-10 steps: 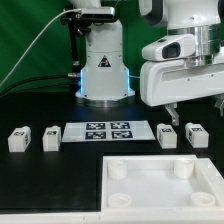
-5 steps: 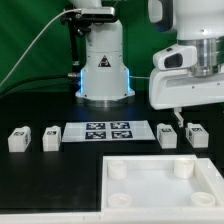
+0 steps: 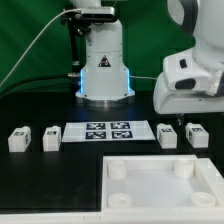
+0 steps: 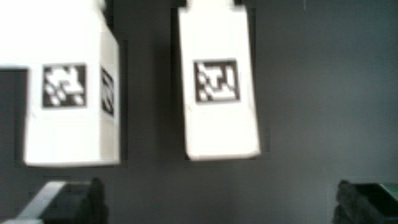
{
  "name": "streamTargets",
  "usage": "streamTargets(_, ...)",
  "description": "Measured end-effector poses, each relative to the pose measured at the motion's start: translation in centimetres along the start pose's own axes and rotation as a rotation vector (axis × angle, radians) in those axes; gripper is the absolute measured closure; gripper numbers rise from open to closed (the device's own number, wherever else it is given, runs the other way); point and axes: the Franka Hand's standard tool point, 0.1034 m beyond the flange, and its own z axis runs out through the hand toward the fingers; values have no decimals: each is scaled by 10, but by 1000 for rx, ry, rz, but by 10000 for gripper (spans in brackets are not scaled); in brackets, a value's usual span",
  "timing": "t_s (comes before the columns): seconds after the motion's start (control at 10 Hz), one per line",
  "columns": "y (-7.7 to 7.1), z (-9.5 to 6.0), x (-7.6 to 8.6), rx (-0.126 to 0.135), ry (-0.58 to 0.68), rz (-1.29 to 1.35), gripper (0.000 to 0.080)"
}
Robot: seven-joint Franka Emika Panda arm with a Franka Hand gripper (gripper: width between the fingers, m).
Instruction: Assemble one leg
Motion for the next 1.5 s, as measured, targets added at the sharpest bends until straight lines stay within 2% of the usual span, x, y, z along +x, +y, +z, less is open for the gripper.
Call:
streamTargets(0.2,1,3,3,-8,-149,5,150)
streamTargets(0.3,0,13,-5,-16,-218,33,150)
streamTargets(0.5,-8,37,-12,-31,-235,48,150)
streamTargets(0.6,-9,45,-18,-49,-276,87,150)
streamTargets(0.7,-12,52,-18,-58,-306,103,150)
streamTargets(1.0,-13,60,-17,-61,-299,100,150)
streamTargets(1.3,-13,61,-17,-61,-300,100,150)
streamTargets(1.4,-13,61,-17,-61,-300,100,263)
streamTargets(1.5,-13,61,-17,-61,-300,101,263)
